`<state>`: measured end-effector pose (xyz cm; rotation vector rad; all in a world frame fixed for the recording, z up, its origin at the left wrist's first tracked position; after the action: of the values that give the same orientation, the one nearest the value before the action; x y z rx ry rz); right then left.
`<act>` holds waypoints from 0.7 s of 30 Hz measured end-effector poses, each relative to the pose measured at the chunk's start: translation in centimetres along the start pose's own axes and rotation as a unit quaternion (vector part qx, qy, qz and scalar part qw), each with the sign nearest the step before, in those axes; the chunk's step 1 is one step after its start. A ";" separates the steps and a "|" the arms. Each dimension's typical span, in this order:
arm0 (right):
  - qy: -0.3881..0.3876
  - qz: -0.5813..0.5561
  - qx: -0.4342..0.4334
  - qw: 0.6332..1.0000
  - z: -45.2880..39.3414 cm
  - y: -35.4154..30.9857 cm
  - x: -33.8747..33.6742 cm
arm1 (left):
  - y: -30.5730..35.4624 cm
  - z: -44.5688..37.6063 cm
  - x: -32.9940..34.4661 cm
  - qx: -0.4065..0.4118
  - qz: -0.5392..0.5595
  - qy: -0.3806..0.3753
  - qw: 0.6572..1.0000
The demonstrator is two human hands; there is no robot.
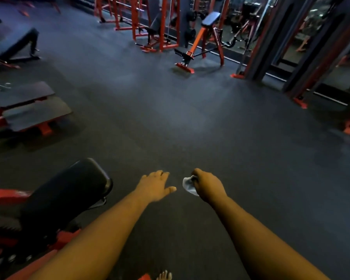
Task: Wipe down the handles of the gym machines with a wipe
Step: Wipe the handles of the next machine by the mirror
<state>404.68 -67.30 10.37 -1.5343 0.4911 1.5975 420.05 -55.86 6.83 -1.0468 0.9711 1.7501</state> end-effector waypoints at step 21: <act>-0.110 -0.063 -0.181 0.975 -44.4 -10.1 0.4 | -20.1 -28.6 -13.0 -0.192 0.036 -0.018 0.980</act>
<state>439.99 -95.53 5.08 -1.5868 -0.0245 1.7974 449.62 -78.55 5.10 -1.2248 0.6670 2.0627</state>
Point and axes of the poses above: each hand's wrist, its own z-axis away from the middle knuckle, its own x-axis out of the palm, y = z × x, the point moved 7 cm from there along -z, towards the middle knuckle, and after that the axes turned 4 degrees about x, right-handed, at the moved point
